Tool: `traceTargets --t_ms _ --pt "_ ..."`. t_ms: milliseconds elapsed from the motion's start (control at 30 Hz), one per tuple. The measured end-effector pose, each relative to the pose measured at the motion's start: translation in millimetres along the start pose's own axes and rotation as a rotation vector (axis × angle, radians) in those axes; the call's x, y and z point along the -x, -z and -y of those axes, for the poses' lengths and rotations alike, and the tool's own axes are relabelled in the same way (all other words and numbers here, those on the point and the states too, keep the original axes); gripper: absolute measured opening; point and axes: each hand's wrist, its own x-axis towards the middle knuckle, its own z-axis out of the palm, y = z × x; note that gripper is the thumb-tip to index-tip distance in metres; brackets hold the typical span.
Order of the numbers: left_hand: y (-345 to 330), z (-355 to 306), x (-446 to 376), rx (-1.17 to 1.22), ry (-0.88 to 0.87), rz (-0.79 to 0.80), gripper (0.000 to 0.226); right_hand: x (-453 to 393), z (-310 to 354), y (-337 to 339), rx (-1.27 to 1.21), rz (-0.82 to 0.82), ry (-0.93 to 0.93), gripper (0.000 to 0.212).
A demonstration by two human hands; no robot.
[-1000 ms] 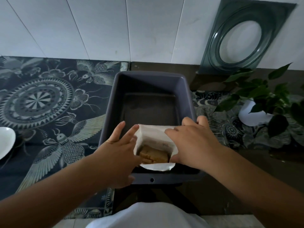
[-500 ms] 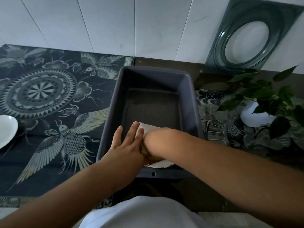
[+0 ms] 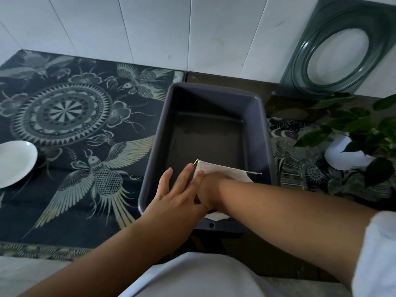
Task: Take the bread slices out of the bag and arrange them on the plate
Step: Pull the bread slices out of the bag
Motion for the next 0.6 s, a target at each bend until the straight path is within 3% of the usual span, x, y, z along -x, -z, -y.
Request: traceTargets --t_ms 67,100,133,167,200,233,267,333,367,400,433,467,533,600 --pt "-2 3 1 0.000 -0.001 0.055 0.052 -14 -4 29 0.148 0.398 0.034 0.051" --pt "-4 4 1 0.027 0.018 0.076 0.054 -13 -1 32 0.450 0.396 0.038 0.037" --pt "-5 4 1 0.033 0.026 0.081 0.056 -28 -16 33 0.715 0.325 0.251 0.020" --pt "-6 4 1 0.024 0.022 0.080 0.055 -29 -15 40 0.782 0.416 0.263 0.017" --pt "-7 4 1 0.010 0.016 0.076 0.052 -15 -17 34 0.834 0.416 0.200 0.027" --pt "-6 2 2 0.002 0.021 0.067 0.047 7 -12 19 0.846 0.249 0.145 0.049" --pt "-6 2 1 0.000 0.019 0.049 0.041 9 -12 8 0.665 0.239 0.138 0.059" --pt "-8 3 -2 -0.018 0.001 0.024 0.036 -15 -14 6 0.628 0.344 0.146 0.056" --pt "-8 3 -2 -0.025 0.006 0.028 0.037 -32 -20 14 0.756 0.432 0.179 0.053" --pt "-8 3 -3 -0.027 0.011 0.028 0.040 -39 -29 16 1.038 0.513 0.350 0.051" --pt "-8 3 -4 -0.028 0.016 0.029 0.044 -63 -40 26 1.138 0.585 0.538 0.052" --pt "-7 2 -4 -0.035 0.020 0.022 0.046 -79 -42 41 1.231 0.672 0.537 0.055" --pt "-6 3 -6 -0.047 0.021 0.024 0.047 -83 -50 43 1.299 0.657 0.546 0.055" --pt "-6 2 -7 -0.042 0.028 0.051 0.048 -81 -54 33 1.194 0.673 0.619 0.049"
